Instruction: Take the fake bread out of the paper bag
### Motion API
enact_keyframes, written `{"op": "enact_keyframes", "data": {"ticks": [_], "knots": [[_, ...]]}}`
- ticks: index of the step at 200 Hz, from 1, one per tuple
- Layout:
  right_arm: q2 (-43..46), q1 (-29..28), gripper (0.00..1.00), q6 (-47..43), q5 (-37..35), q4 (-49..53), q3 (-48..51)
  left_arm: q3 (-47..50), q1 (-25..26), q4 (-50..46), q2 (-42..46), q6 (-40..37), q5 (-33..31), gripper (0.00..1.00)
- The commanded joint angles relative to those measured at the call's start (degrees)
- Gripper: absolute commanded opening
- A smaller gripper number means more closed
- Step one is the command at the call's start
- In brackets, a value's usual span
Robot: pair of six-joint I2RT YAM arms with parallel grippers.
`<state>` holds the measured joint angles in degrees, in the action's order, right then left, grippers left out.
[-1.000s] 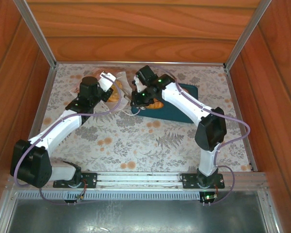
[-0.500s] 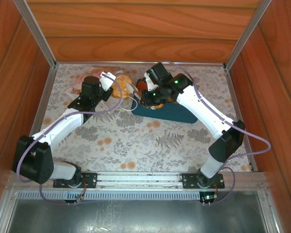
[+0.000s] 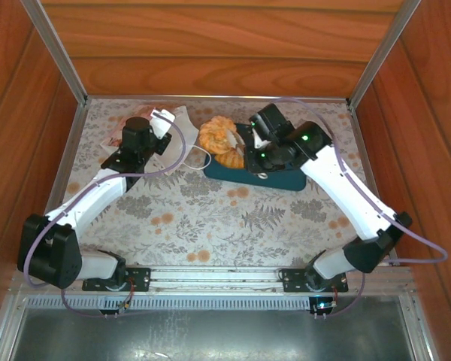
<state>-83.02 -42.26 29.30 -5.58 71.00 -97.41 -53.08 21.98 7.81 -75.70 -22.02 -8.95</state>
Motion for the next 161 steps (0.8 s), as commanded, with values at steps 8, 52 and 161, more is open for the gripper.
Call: {"op": "enact_keyframes", "data": {"ticks": [8,52,161], "knots": [[6.9,1.9,0.00,7.7,-7.4,9.5,1.0,-0.2,-0.4,1.2,2.1,-0.2,-0.1,0.00],[13.0,8.9,0.00,13.0,-8.7,15.8,7.0,0.3,-0.4,1.2,3.6,-0.6,2.0,0.00],[14.5,24.2,0.00,7.9,2.2,7.7,19.4,1.3,-0.5,1.3,5.5,-0.7,4.3,0.00]]}}
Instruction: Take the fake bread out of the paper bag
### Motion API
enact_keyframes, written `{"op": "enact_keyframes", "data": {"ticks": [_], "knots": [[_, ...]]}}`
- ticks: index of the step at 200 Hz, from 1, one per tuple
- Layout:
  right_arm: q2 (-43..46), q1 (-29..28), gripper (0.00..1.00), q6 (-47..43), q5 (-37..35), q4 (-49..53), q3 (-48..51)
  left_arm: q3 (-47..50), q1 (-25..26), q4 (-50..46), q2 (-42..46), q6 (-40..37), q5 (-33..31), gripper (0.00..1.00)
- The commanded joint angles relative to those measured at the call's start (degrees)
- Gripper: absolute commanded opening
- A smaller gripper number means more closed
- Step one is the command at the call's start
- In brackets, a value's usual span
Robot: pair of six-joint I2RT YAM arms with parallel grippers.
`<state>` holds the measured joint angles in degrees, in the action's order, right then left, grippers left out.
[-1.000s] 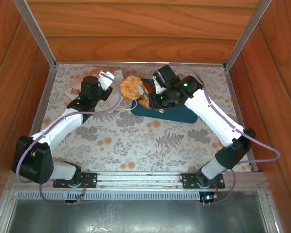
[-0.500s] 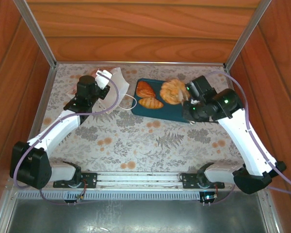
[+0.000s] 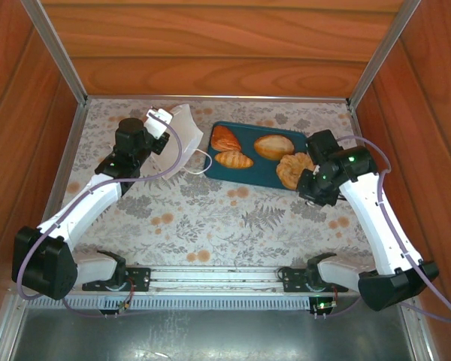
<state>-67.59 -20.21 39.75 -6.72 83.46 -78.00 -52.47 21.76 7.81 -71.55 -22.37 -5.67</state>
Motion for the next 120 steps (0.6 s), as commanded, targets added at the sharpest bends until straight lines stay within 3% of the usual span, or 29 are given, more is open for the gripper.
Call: {"op": "enact_keyframes", "data": {"ticks": [1,120], "knots": [[-1.0,2.2,0.00,-2.6,3.4,-4.9,0.0,0.7,-0.3,1.3,1.4,-0.3,1.1,0.00],[-8.8,13.8,0.00,-8.0,18.4,-11.8,4.2,1.1,-0.8,1.4,1.6,-1.3,-0.3,0.00]]}}
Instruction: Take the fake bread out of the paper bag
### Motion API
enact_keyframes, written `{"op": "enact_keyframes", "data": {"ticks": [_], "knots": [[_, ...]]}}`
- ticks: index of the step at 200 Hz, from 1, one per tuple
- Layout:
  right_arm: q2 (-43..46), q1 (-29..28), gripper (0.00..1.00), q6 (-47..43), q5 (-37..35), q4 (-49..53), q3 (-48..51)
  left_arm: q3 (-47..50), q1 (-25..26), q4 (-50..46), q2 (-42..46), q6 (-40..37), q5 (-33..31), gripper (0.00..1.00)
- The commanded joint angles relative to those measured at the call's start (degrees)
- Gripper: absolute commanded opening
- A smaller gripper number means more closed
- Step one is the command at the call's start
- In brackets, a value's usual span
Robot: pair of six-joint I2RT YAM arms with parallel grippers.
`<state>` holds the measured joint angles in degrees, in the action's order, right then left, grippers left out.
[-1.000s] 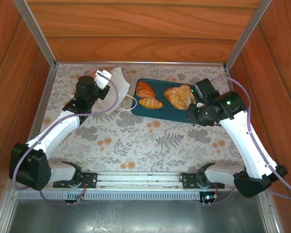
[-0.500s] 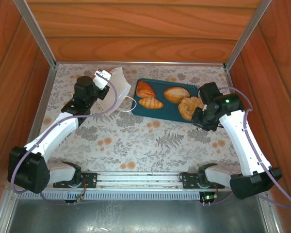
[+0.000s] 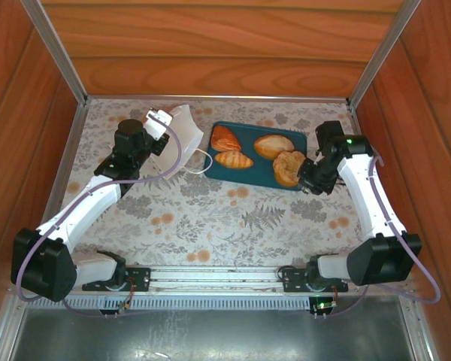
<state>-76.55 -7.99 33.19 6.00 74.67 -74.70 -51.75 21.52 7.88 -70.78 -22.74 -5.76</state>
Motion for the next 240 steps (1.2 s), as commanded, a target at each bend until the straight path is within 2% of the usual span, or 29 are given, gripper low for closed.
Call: {"op": "enact_keyframes", "data": {"ticks": [1,52,107,152,204,240], "knots": [[0.2,1.6,0.00,-1.5,5.8,-3.0,0.9,0.4,-0.6,1.3,0.8,-0.9,-0.2,0.00],[-0.2,3.2,0.01,-2.3,4.6,-2.8,2.5,0.6,-0.6,1.3,1.0,-0.7,0.3,0.00],[0.0,4.2,0.27,-2.5,5.2,-3.7,3.1,0.4,-0.6,1.4,0.8,-0.9,0.7,0.00],[0.6,4.3,0.39,-2.4,3.8,-2.4,1.6,0.3,-0.6,1.3,1.0,-1.1,0.8,0.00],[2.3,4.3,0.40,-2.2,2.0,0.8,-2.1,0.6,-0.6,1.4,1.2,-1.5,1.3,0.00],[4.6,4.3,0.35,-3.0,-0.7,5.7,-7.4,1.5,-0.7,1.9,1.5,-3.0,2.7,0.00]]}}
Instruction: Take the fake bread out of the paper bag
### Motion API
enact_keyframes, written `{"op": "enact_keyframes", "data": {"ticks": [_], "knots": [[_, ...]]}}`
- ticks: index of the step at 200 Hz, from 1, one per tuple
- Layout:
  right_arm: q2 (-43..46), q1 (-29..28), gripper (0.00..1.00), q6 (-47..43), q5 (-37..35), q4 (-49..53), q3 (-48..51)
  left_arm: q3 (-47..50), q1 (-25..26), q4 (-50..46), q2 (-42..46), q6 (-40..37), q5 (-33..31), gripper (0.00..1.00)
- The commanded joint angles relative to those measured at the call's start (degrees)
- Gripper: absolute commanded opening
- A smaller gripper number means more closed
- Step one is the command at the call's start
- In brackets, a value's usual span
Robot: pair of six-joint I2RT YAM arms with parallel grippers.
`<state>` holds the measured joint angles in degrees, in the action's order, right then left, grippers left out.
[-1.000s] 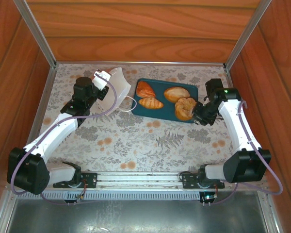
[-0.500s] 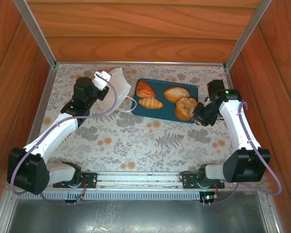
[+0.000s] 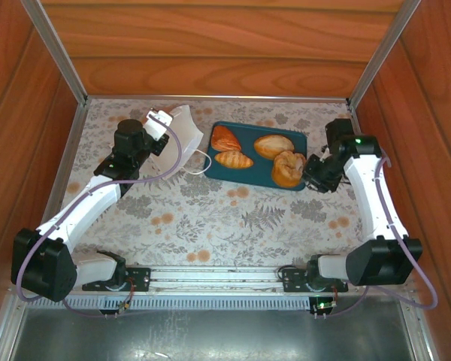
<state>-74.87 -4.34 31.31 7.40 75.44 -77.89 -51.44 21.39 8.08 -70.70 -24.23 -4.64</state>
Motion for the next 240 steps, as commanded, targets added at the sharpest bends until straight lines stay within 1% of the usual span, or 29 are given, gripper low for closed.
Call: {"op": "enact_keyframes", "data": {"ticks": [1,10,19,34,43,49,70,95,114,127,162,205,224,227,240], "knots": [[2.9,0.6,0.34,-1.2,-2.1,5.1,-4.5,1.2,-0.5,1.7,1.4,-1.5,1.6,0.00],[3.4,0.5,0.32,-1.6,-1.4,5.7,-6.1,1.5,-0.5,1.9,1.4,-1.7,1.6,0.00],[4.4,0.5,0.32,-2.1,0.5,5.2,-7.2,1.7,-0.6,2.1,1.7,-1.9,1.9,0.00],[6.1,-0.3,0.31,-3.2,6.6,1.7,-8.0,2.0,-1.0,2.4,2.1,-2.1,3.2,0.00],[7.0,-1.8,0.30,-3.5,10.4,-1.5,-7.9,2.1,-1.1,2.6,2.3,-2.1,4.4,0.00],[7.4,-3.2,0.30,-3.5,12.5,-4.0,-7.8,2.3,-1.2,2.8,2.4,-2.1,5.1,0.00],[7.3,-10.7,0.28,-3.4,15.8,-13.0,-6.8,2.2,-1.3,3.4,2.3,-1.3,6.1,0.00],[3.8,-18.5,0.25,-3.8,19.5,-22.7,-5.1,2.1,-1.6,3.7,2.1,-0.2,6.7,0.00],[0.4,-23.4,0.23,-4.0,20.5,-29.7,-4.1,2.2,-1.6,4.0,1.8,-0.2,7.1,0.00],[-2.2,-26.7,0.22,-4.6,20.4,-32.8,-4.6,2.0,-1.7,4.1,1.3,-0.2,6.8,0.00],[-9.4,-33.6,0.20,-7.2,15.6,-35.0,-7.9,1.1,-1.7,4.1,0.6,0.7,6.9,0.00],[-17.9,-38.7,0.19,-9.3,15.1,-34.8,-13.8,0.4,-1.7,4.1,-0.1,1.2,7.8,0.00],[-19.9,-39.8,0.19,-9.4,15.1,-35.3,-15.3,0.1,-1.6,4.1,-0.4,1.5,8.4,0.00],[-21.7,-39.9,0.20,-9.3,15.1,-35.6,-15.6,0.1,-1.6,4.1,-0.5,1.6,8.7,0.00],[-24.2,-40.3,0.20,-9.2,14.9,-35.6,-16.8,-0.1,-1.6,4.1,-0.4,2.1,9.3,0.00]]}}
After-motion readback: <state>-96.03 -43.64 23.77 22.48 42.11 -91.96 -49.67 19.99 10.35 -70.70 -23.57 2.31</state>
